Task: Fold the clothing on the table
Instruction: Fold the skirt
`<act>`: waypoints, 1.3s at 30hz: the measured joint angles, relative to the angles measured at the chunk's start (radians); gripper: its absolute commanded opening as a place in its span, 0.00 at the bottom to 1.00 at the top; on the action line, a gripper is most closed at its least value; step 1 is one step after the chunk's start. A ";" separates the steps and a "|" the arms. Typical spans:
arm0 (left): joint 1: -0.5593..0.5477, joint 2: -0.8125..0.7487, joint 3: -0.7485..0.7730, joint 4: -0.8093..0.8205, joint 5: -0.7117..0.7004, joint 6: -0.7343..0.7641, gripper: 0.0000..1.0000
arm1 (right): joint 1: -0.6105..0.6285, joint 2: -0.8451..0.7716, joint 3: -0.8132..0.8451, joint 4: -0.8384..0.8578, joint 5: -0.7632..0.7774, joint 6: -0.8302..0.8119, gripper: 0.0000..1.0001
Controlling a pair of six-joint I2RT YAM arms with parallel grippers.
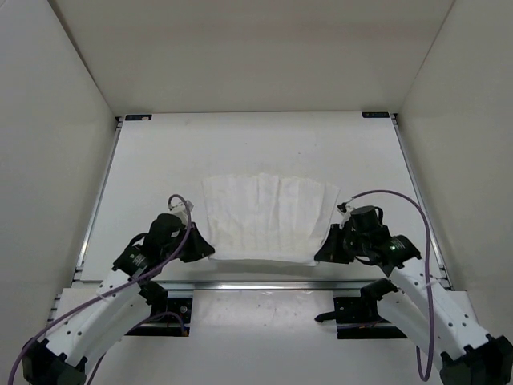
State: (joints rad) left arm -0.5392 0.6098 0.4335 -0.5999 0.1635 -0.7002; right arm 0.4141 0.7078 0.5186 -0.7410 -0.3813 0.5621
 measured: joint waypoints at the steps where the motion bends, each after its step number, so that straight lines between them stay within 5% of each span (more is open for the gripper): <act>1: 0.000 -0.024 0.003 -0.022 0.005 -0.008 0.00 | -0.007 -0.037 0.002 -0.024 -0.014 -0.001 0.00; 9: 0.093 -0.024 0.189 -0.093 0.089 -0.013 0.00 | -0.125 -0.073 0.189 -0.163 -0.120 -0.072 0.00; 14: 0.113 0.190 0.292 0.022 0.089 0.006 0.00 | -0.301 0.110 0.269 -0.111 -0.190 -0.152 0.00; 19: 0.190 0.522 0.378 0.194 0.072 0.020 0.00 | -0.325 0.412 0.356 0.037 -0.179 -0.155 0.00; 20: 0.198 0.602 0.413 0.211 0.060 0.024 0.07 | -0.325 0.500 0.397 0.074 -0.164 -0.154 0.02; 21: 0.208 0.689 0.457 0.233 0.053 0.032 0.33 | -0.325 0.576 0.439 0.101 -0.150 -0.155 0.07; 22: 0.219 0.761 0.493 0.256 0.052 0.043 0.46 | -0.330 0.666 0.498 0.127 -0.138 -0.155 0.13; 25: 0.281 0.948 0.588 0.342 0.031 0.058 0.65 | -0.356 0.881 0.669 0.191 -0.073 -0.154 0.38; 29: 0.352 1.088 0.690 0.371 0.030 0.072 0.66 | -0.397 1.071 0.853 0.240 -0.018 -0.171 0.53; 33: 0.354 1.067 0.686 0.373 0.009 0.108 0.68 | -0.392 1.030 0.782 0.261 0.055 -0.171 0.60; 39: 0.310 0.862 0.426 0.369 -0.050 0.140 0.73 | -0.346 0.717 0.358 0.337 0.090 -0.109 0.62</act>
State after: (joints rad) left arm -0.2295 1.4719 0.8593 -0.2314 0.1131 -0.5598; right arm 0.0677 1.4250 0.8768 -0.4042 -0.2913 0.4530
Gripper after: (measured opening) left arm 0.710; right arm 0.619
